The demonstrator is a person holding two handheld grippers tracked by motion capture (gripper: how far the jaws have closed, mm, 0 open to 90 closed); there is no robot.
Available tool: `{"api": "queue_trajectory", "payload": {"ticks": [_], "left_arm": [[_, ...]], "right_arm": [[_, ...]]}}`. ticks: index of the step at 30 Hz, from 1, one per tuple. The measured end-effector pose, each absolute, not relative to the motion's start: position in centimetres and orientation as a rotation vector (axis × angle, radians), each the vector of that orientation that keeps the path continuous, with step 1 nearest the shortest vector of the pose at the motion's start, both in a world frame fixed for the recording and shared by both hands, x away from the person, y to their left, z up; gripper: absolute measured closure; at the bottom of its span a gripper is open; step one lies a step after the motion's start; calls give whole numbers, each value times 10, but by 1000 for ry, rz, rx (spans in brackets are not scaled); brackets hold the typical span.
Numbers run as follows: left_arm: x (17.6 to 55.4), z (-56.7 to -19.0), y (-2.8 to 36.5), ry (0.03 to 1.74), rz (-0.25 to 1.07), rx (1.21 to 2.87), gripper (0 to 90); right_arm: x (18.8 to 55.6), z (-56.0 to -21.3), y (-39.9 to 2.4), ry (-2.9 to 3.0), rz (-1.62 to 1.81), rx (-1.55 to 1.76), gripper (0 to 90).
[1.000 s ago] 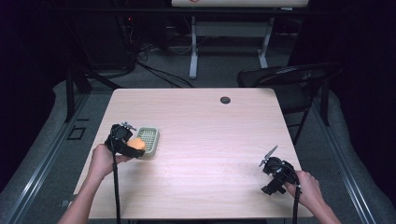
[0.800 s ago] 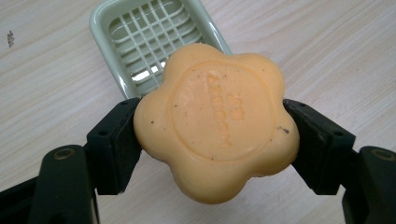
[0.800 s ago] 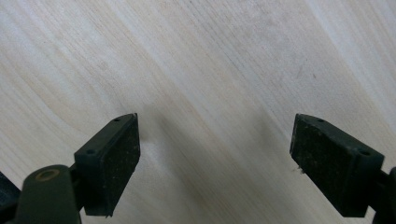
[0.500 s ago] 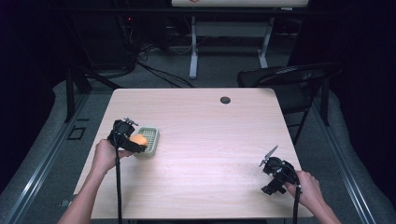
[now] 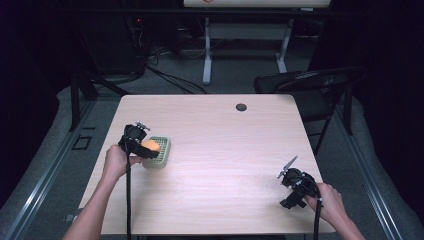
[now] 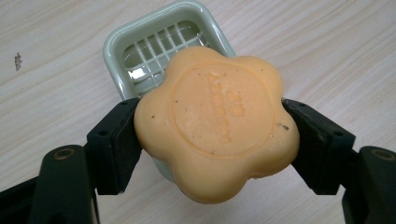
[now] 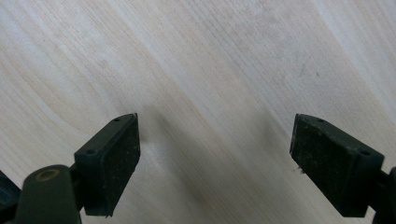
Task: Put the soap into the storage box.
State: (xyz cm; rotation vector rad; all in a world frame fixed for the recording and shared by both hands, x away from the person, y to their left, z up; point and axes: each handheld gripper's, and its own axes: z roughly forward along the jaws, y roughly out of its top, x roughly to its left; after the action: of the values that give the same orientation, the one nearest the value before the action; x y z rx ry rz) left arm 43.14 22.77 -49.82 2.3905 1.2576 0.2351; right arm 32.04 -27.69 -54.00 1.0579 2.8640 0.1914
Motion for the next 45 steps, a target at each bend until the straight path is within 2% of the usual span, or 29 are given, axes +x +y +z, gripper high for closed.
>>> {"api": "queue_trajectory", "payload": {"ticks": [19, 45], "left_arm": [[457, -517, 219, 1313, 237, 2400, 258], [463, -529, 211, 1345, 276, 2451, 257]], "right_arm": [[319, -541, -277, 2856, 205, 1069, 157], [318, -540, -276, 2854, 227, 1074, 157]]}}
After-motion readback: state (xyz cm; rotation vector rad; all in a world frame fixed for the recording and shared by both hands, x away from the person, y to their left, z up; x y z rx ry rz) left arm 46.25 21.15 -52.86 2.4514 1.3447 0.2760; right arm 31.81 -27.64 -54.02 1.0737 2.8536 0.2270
